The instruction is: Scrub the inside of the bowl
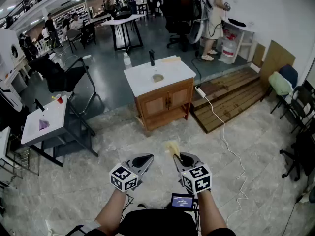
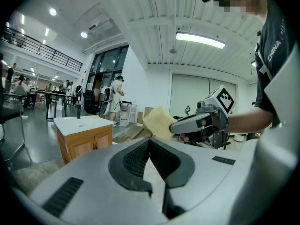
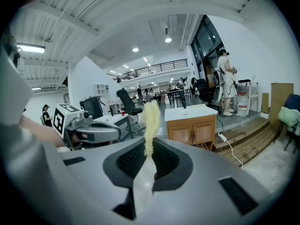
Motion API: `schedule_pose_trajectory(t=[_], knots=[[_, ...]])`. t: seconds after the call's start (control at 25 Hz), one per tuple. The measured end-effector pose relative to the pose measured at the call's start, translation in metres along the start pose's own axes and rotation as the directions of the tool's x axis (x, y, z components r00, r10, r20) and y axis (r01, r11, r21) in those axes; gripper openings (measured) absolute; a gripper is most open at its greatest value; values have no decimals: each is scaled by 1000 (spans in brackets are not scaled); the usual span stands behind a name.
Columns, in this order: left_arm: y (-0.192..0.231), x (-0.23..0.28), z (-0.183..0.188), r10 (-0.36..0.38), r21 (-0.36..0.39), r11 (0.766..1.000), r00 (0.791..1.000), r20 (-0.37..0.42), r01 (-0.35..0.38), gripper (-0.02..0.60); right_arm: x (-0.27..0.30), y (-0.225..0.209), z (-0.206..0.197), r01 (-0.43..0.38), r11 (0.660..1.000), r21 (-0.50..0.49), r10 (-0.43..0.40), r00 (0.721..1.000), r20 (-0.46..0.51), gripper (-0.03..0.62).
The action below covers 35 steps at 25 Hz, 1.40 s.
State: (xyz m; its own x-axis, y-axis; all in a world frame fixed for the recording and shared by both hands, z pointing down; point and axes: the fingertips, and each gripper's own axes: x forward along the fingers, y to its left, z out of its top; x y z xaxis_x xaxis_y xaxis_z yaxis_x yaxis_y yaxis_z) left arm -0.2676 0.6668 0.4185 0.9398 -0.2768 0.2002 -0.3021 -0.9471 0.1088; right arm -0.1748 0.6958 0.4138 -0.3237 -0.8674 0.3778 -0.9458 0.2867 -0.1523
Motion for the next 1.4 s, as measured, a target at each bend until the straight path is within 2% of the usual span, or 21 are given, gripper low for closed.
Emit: schedule_pose_trajectory(t=[0.92,1.4], knots=[[0,16,-2,11,12,1000,1000,-16,-11,3,1,-13,-4,-22,1000,11,22,1000,0,41],[-4,31,0,18,-7,1000,1000,-11,-18,3,-12,-44,-12,-21,998,59,21,1000,11,41]])
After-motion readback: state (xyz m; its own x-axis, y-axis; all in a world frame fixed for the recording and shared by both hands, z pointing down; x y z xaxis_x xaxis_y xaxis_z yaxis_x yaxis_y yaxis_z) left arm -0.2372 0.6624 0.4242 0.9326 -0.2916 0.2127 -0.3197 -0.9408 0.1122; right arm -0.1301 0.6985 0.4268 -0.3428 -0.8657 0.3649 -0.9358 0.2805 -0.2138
